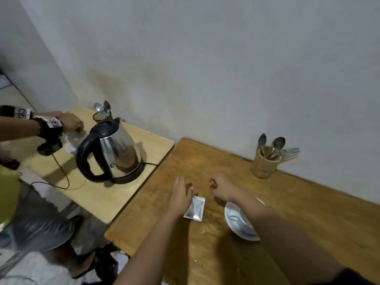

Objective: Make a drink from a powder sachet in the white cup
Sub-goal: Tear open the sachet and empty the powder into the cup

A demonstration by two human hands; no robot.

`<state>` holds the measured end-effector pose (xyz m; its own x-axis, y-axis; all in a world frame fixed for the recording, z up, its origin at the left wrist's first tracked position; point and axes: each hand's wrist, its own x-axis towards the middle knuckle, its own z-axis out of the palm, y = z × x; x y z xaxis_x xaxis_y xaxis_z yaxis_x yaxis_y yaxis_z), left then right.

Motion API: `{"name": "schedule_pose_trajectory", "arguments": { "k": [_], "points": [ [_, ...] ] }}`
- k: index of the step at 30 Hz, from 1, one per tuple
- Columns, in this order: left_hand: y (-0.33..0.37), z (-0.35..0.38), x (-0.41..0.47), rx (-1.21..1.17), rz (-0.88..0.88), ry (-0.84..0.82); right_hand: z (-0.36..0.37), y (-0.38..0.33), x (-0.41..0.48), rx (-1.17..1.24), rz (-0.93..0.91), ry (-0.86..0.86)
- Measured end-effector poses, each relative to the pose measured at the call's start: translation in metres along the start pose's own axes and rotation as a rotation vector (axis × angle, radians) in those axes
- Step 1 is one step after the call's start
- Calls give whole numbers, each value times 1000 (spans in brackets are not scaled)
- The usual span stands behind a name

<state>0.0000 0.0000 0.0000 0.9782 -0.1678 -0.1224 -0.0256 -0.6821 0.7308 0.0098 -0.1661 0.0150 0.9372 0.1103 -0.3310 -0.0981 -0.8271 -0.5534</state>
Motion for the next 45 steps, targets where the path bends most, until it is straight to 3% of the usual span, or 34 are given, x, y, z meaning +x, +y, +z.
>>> {"name": "schedule_pose_trajectory", "arguments": {
  "k": [5, 17, 29, 36, 45],
  "points": [
    [-40, 24, -13, 28, -152, -14, 36, 2, 16, -51, 33, -97],
    [-57, 42, -7, -97, -201, -18, 57, 3, 41, -30, 72, -192],
    [-56, 33, -1, -181, -197, -97, 25, -12, 31, 42, 94, -237],
    [-3, -3, 11, -540, -24, -224, -51, -37, -2, 48, -4, -51],
    [109, -22, 33, -616, 301, -253, -152, -57, -66, -27, -52, 265]
  ]
}}
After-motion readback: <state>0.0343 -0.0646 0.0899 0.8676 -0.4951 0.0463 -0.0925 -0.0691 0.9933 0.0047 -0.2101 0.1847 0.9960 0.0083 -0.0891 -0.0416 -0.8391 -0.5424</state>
